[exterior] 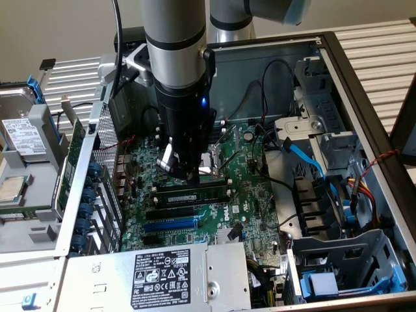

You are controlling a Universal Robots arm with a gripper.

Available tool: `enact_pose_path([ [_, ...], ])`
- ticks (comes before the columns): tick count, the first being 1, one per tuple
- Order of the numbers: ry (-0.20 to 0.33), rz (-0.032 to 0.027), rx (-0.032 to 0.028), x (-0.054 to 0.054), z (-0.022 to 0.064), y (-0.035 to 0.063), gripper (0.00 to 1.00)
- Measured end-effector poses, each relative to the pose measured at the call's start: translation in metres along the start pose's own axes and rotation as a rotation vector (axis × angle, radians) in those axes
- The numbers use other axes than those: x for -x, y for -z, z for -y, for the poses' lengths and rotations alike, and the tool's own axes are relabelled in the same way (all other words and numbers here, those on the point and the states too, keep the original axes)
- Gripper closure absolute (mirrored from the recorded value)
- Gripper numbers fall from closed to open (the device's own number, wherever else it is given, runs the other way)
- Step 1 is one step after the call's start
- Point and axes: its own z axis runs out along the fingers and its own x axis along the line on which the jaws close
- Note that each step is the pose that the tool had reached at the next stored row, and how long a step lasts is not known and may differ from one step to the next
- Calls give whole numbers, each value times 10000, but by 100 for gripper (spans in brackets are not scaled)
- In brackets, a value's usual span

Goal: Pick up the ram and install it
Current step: 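Press down the ram until it locks into place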

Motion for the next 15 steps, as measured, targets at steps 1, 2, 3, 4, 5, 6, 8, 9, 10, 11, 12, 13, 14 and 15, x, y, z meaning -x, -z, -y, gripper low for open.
enact_pose_path([
  [1, -139, 1, -3, 0, 0, 0, 89],
  [2, -273, 3, -7, 0, 0, 0, 89],
  [3, -410, 5, -9, 0, 0, 0, 89],
  [4, -547, 6, -13, 0, 0, 0, 89],
  [5, -695, 8, -16, 0, 0, 0, 89],
  [6, -833, 10, -19, 0, 0, 0, 89],
  [8, -1104, 13, -25, 0, 0, 0, 89],
  [9, -1234, 14, -28, 0, 0, 0, 89],
  [10, -1368, 16, -32, 0, 0, 0, 89],
  [11, -1494, 17, -34, 0, 0, 0, 89],
  [12, -1621, 18, -38, 0, 0, 0, 89],
  [13, -1748, 20, -41, 0, 0, 0, 89],
  [14, -1875, 21, -43, 0, 0, 0, 89],
  [15, -2007, 23, -47, 0, 0, 0, 89],
])
